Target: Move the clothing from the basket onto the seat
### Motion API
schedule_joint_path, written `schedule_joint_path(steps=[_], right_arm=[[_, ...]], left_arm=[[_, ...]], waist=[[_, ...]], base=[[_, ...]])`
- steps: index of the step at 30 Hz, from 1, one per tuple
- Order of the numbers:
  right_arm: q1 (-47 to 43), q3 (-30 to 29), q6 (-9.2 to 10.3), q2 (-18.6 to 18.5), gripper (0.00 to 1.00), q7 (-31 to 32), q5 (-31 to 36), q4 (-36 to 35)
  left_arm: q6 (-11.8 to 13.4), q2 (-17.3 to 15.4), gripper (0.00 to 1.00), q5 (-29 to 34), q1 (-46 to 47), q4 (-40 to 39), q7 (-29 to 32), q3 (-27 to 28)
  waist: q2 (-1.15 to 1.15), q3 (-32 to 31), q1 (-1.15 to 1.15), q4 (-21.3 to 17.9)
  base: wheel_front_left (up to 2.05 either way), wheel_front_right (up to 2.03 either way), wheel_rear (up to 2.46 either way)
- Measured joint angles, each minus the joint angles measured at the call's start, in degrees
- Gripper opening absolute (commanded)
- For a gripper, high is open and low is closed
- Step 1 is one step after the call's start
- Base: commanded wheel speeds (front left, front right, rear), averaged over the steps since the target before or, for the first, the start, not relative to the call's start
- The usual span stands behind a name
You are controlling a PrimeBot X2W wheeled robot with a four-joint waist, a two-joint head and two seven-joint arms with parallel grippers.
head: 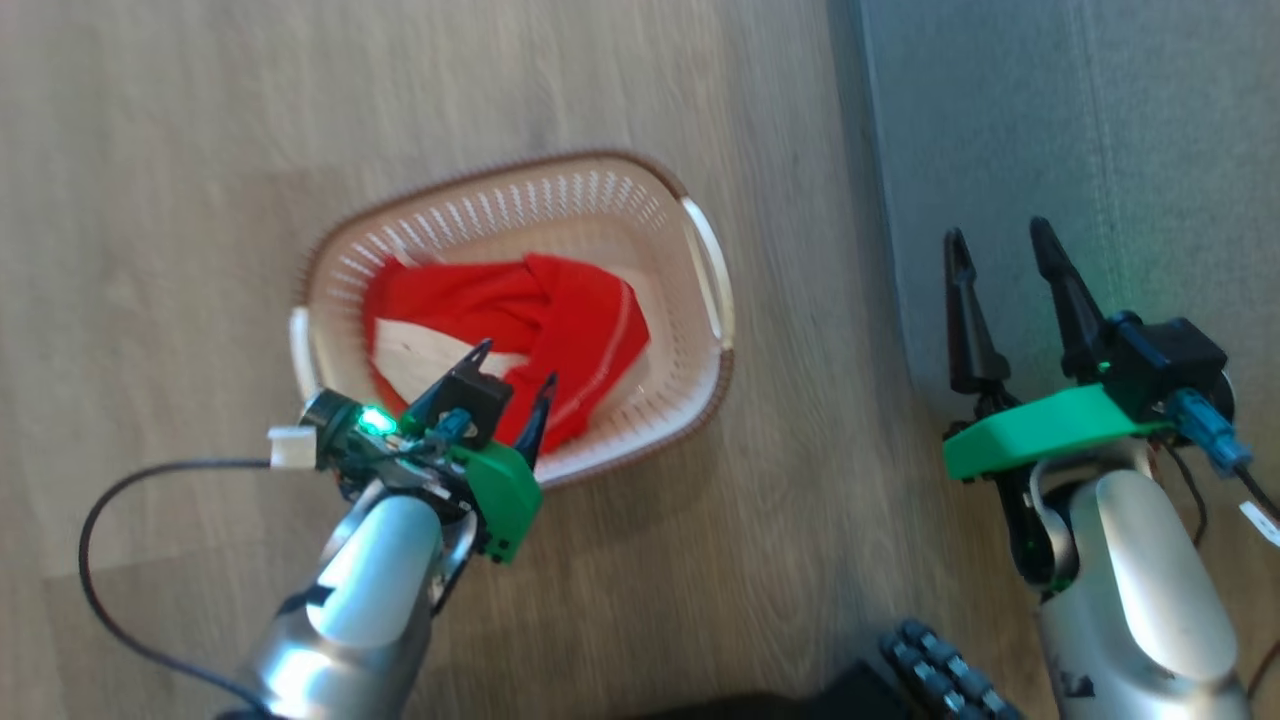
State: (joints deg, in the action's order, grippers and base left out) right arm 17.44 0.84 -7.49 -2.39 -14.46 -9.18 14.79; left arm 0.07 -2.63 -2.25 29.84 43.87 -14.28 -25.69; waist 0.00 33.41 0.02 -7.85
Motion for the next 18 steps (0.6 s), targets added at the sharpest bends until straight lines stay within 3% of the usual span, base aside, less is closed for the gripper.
schedule_joint_path(steps=[10,18], right_arm=[[3.0,4.53,0.0,-0.02,1.0,0.0,-4.25,-1.74],[5.45,7.45,-0.01,0.01,1.0,-0.01,-7.61,-3.46]], left_arm=[[-2.91,-1.49,1.0,2.64,12.48,17.62,-0.01,-2.36],[-0.97,-3.58,1.0,2.85,21.03,28.0,1.34,-2.35]], waist=[[0.0,9.2,-0.01,-5.36],[0.0,14.91,-0.01,-9.7]], base=[[0.0,0.0,0.0],[0.0,0.0,0.0]])
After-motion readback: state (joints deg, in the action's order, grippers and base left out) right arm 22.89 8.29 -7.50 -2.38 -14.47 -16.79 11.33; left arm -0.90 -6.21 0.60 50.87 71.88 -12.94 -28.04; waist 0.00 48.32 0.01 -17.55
